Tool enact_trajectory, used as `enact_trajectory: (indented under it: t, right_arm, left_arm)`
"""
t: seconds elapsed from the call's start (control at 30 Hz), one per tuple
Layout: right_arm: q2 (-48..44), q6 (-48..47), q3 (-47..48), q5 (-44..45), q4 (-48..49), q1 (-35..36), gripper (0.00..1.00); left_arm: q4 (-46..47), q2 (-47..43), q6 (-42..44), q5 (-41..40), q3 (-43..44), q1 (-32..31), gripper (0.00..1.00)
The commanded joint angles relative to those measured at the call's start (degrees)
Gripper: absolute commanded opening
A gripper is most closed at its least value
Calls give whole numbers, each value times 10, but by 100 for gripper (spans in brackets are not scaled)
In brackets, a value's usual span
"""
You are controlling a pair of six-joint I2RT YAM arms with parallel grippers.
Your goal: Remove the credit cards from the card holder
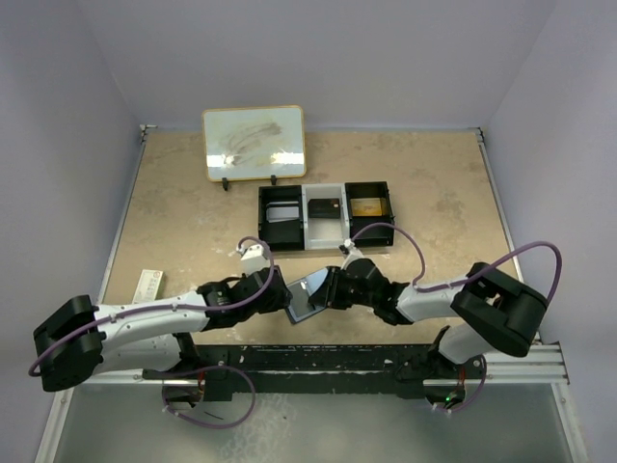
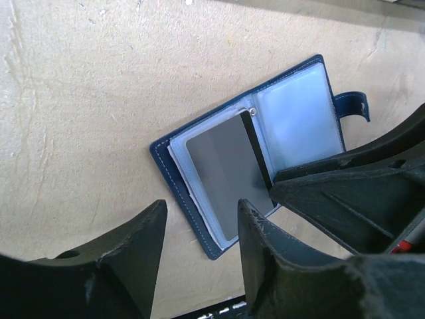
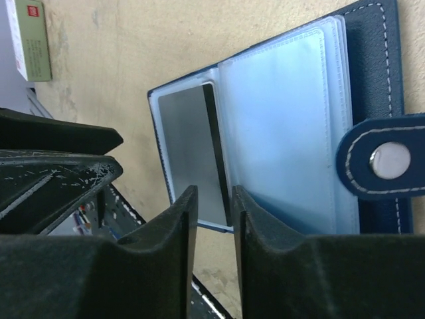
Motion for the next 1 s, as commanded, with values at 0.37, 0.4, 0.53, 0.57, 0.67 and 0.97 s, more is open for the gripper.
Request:
enact_trajectory:
  t: [0.37,0.4,0.53,0.57,0.67,0.97]
  right_arm:
    - [-30,-23,3,11,31,0,34]
    - [-25,-23,4,12,31,-1,33]
    - [-12,-12,0,17,31,-1,29]
    - [-9,-10,-3,16,34,0,28]
    - [0,-9,-11,5,47,0,25]
    - [2,22,-52,-11,118,0,10]
  left_arm:
    - [51,55,25,10,45,-7,37]
    - [50,68,27,11,50,-8,35]
    - [52,101,29,13,56,-13,33]
    - [55,107,29,15,55,-13,32]
    - [60,123,31,19,52,-16,27]
    - [28,147,47,2,52,-22,15]
